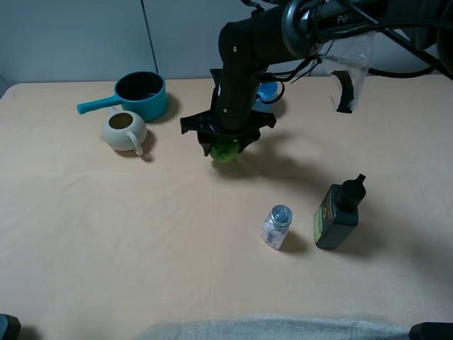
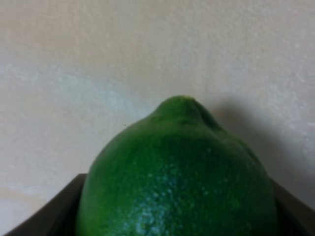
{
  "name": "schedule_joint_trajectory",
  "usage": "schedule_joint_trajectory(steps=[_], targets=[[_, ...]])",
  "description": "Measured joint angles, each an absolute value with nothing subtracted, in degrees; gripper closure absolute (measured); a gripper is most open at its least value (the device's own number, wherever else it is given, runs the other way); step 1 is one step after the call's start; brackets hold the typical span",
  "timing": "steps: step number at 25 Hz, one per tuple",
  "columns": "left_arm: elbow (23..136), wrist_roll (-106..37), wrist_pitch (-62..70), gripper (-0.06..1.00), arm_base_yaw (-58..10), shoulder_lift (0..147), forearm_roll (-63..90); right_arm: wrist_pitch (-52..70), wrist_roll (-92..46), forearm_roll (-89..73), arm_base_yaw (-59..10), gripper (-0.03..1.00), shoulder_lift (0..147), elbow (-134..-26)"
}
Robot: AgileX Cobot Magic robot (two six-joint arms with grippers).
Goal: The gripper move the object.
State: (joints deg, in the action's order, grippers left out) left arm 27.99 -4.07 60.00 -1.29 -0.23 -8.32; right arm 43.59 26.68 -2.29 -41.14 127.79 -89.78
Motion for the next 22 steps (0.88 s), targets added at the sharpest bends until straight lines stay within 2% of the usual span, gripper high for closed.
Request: schedule_joint_trajectory(steps=[22], targets=[[27.99,-4.07,60.00,-0.05,-1.29,-0.23,-8.32,51.08,26.68,-0.66,-41.14,0.51,119.23,-89.78]])
